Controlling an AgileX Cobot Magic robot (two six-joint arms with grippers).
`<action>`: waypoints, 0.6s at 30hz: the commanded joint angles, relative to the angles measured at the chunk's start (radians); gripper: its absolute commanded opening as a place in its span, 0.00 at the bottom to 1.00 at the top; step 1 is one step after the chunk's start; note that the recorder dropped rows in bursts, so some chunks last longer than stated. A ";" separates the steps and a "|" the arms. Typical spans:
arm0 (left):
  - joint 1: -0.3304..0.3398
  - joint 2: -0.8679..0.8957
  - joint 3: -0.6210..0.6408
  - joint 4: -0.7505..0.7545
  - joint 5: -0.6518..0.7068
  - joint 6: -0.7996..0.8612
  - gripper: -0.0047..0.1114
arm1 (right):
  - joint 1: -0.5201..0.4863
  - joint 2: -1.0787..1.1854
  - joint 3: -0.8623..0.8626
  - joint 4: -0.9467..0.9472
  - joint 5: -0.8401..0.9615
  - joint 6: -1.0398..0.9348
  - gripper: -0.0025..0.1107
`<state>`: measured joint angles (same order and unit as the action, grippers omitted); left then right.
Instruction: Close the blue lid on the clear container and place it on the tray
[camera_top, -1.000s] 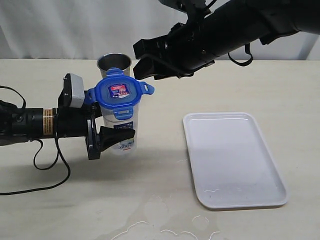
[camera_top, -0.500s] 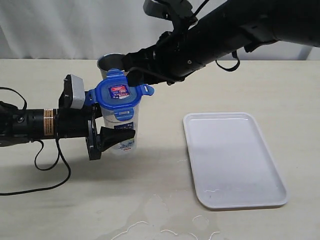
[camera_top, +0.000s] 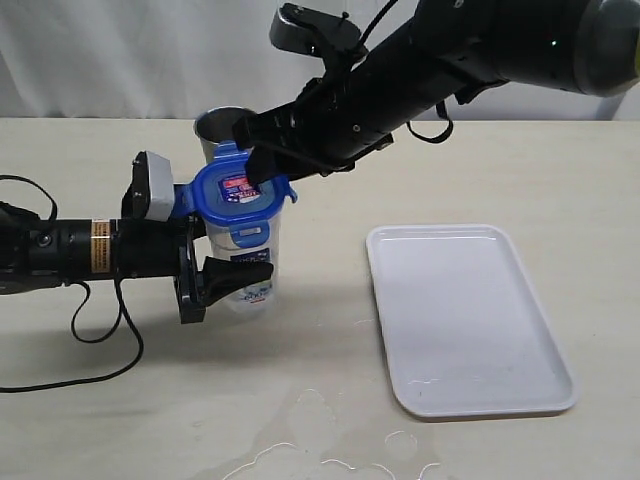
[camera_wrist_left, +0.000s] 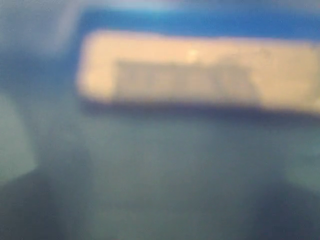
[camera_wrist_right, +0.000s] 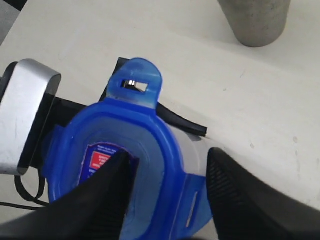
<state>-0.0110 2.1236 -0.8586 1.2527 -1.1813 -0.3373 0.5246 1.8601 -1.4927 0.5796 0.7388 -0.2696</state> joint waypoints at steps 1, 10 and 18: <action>-0.002 -0.007 -0.003 -0.036 -0.040 -0.002 0.04 | 0.002 0.020 -0.002 0.008 0.055 0.007 0.43; -0.002 -0.007 -0.003 -0.036 -0.040 -0.002 0.04 | 0.002 0.075 -0.002 0.023 0.070 0.025 0.40; -0.002 -0.007 -0.003 -0.036 -0.040 -0.005 0.04 | 0.002 0.145 -0.002 0.087 0.107 -0.016 0.30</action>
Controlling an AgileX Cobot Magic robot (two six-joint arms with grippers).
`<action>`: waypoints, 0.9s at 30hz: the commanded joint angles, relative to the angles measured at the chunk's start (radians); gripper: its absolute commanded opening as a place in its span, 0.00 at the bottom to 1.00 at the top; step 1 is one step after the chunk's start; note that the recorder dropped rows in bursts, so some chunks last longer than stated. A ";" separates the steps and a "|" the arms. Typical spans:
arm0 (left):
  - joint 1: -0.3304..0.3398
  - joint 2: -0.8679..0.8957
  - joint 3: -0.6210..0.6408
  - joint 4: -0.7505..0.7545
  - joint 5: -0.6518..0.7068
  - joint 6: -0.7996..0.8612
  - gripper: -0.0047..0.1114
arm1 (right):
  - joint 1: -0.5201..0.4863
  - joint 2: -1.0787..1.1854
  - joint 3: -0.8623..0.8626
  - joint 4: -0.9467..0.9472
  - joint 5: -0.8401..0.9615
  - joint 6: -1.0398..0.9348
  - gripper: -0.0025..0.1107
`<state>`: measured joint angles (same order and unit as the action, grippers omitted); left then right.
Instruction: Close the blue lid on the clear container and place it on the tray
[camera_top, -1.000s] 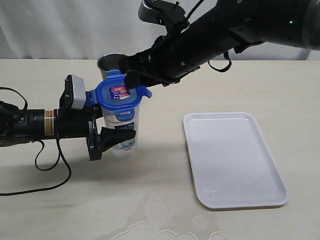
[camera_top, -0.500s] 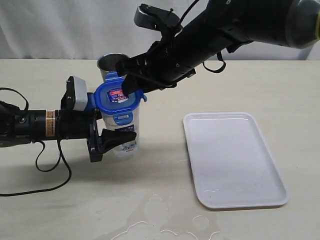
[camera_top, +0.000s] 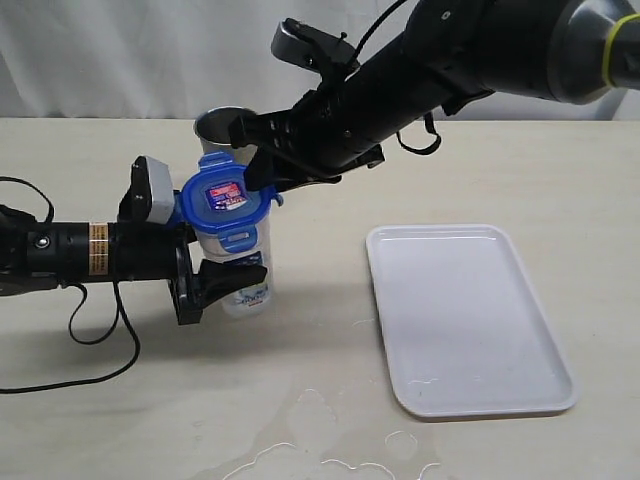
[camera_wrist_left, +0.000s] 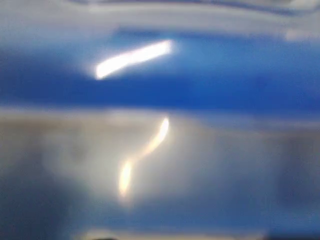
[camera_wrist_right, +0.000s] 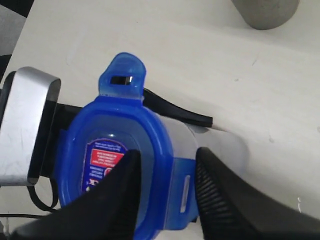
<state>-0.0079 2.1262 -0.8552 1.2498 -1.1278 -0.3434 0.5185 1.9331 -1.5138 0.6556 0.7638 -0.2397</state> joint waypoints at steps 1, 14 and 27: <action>-0.005 -0.010 -0.007 -0.034 -0.093 -0.001 0.04 | 0.008 0.079 0.019 0.031 0.088 -0.064 0.30; -0.005 -0.010 -0.007 -0.031 -0.093 -0.001 0.04 | 0.006 0.154 0.019 0.120 0.180 -0.134 0.30; -0.005 -0.010 -0.007 -0.031 -0.093 -0.005 0.04 | -0.023 0.073 -0.038 0.054 0.185 -0.141 0.46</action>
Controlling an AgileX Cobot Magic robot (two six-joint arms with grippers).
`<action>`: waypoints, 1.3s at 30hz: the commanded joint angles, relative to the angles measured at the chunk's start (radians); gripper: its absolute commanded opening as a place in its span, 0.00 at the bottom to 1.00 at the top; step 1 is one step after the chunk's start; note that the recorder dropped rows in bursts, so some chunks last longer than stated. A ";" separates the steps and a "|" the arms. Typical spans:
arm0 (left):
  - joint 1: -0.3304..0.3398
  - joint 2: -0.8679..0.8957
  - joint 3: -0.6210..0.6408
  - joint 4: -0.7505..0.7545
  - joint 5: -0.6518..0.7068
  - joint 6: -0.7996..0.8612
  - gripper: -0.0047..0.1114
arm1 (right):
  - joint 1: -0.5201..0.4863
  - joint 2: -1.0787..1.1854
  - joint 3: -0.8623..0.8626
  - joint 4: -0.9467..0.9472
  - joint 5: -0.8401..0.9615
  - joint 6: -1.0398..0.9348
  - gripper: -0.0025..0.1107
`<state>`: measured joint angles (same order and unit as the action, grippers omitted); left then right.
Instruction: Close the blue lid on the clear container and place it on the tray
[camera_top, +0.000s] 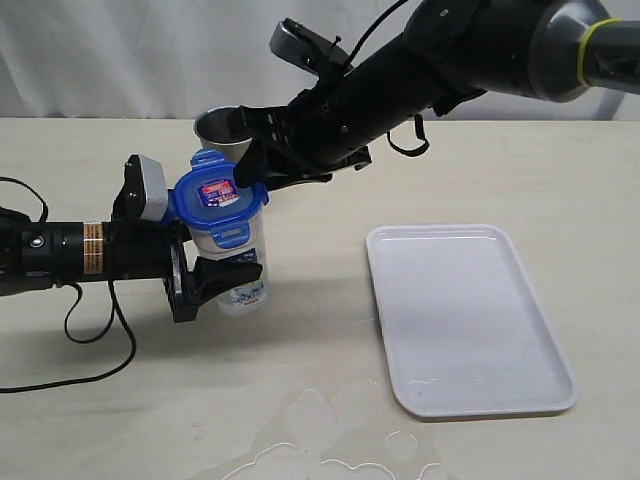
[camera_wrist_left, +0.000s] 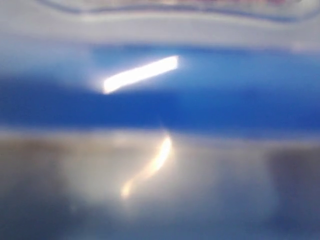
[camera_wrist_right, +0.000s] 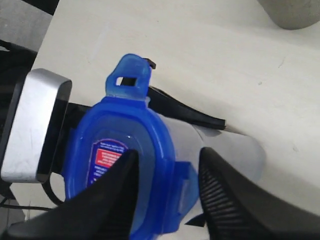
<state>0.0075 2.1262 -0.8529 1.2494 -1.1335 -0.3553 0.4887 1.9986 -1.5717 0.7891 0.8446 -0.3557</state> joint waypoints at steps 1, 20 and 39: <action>-0.020 -0.010 -0.009 -0.031 -0.088 0.007 0.04 | 0.002 -0.002 0.020 -0.086 0.104 -0.027 0.50; -0.020 -0.010 -0.009 -0.033 -0.088 -0.019 0.04 | 0.019 -0.311 0.020 -0.216 0.127 -0.323 0.47; -0.020 -0.010 -0.009 0.001 -0.088 0.016 0.04 | 0.346 -0.302 0.098 -0.927 -0.077 -0.232 0.34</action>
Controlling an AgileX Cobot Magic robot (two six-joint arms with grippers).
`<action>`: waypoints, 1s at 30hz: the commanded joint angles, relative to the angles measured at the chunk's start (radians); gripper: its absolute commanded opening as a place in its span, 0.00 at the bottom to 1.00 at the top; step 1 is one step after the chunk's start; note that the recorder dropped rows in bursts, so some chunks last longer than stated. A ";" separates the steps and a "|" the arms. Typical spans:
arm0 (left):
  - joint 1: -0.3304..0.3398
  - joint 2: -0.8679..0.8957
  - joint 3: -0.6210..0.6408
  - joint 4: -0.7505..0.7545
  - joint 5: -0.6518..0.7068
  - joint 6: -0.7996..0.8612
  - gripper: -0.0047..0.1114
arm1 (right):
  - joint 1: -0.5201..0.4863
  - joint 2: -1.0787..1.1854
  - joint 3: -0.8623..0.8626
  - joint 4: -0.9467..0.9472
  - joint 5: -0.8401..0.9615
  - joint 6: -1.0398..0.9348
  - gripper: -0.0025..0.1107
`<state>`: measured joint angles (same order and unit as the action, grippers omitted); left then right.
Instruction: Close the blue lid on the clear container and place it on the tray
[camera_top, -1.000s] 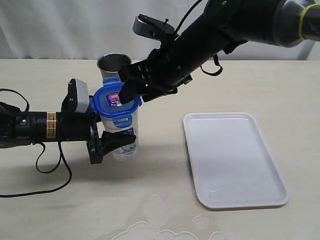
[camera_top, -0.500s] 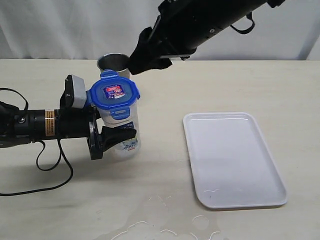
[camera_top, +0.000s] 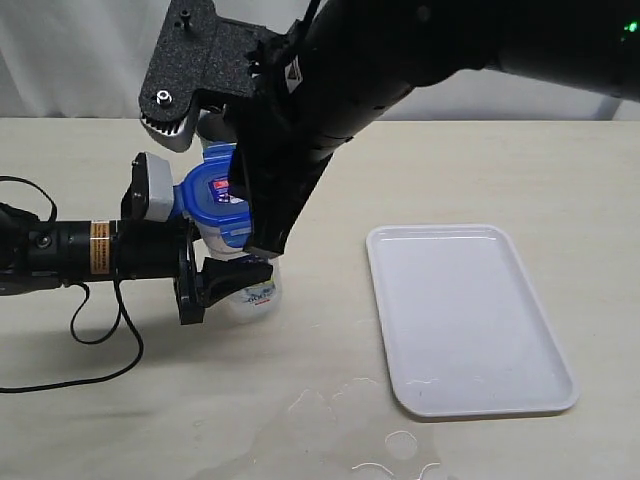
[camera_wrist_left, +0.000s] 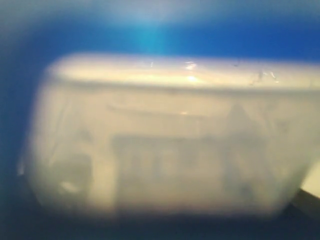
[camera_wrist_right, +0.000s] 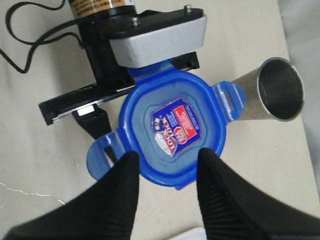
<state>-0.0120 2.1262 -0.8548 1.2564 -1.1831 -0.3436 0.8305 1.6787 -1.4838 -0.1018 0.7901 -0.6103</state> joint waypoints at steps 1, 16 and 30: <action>-0.001 -0.010 -0.007 -0.006 -0.038 0.004 0.04 | 0.004 0.027 0.012 -0.034 -0.017 0.021 0.34; -0.001 -0.010 -0.007 -0.010 -0.038 0.004 0.04 | 0.010 0.118 0.012 -0.021 -0.016 -0.007 0.34; -0.001 -0.010 -0.007 -0.010 -0.038 0.004 0.04 | 0.016 0.194 0.012 -0.018 -0.001 -0.164 0.40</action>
<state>-0.0120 2.1262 -0.8548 1.2572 -1.1332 -0.3386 0.8411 1.8365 -1.4798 -0.1238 0.7744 -0.7235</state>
